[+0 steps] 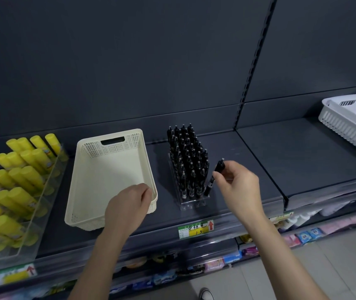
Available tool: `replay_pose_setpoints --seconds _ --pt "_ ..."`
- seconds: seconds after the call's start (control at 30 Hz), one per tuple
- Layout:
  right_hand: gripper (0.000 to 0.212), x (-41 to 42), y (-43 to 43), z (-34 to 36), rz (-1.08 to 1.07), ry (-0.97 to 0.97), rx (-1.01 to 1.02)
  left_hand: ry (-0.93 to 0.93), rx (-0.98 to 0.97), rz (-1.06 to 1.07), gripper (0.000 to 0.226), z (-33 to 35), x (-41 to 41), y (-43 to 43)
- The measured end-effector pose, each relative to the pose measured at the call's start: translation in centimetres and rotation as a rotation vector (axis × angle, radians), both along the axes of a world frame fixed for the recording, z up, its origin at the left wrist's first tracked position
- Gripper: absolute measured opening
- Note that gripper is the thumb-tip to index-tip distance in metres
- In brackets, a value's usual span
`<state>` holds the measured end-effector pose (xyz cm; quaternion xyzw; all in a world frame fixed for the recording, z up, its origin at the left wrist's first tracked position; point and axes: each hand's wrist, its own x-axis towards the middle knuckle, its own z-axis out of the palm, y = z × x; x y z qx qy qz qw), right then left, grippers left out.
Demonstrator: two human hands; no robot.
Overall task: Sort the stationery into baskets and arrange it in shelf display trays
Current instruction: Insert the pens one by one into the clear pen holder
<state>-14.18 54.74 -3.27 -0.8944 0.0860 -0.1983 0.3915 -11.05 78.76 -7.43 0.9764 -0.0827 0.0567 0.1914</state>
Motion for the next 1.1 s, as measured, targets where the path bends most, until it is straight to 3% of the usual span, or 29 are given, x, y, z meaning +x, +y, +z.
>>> replay_pose_setpoints --seconds 0.63,0.73,0.83,0.97,1.1 --pt "0.008 0.2 0.6 -0.6 0.117 0.143 -0.104 -0.015 0.011 0.018 0.029 -0.3 -0.1 0.0" --pt "0.023 -0.2 0.4 0.7 0.032 0.081 -0.027 0.011 -0.117 -0.025 0.026 0.1 0.1 0.2" --pt "0.019 -0.7 1.0 3.2 -0.031 -0.102 0.022 -0.015 -0.362 -0.025 0.02 0.8 0.1 1.0" --pt "0.016 -0.7 4.2 5.6 0.076 -0.208 0.041 -0.118 -0.406 0.081 0.009 1.5 0.2 3.2" --pt "0.016 0.4 8.5 4.7 0.241 -0.145 0.039 -0.182 -0.459 0.164 0.01 1.9 0.2 5.9"
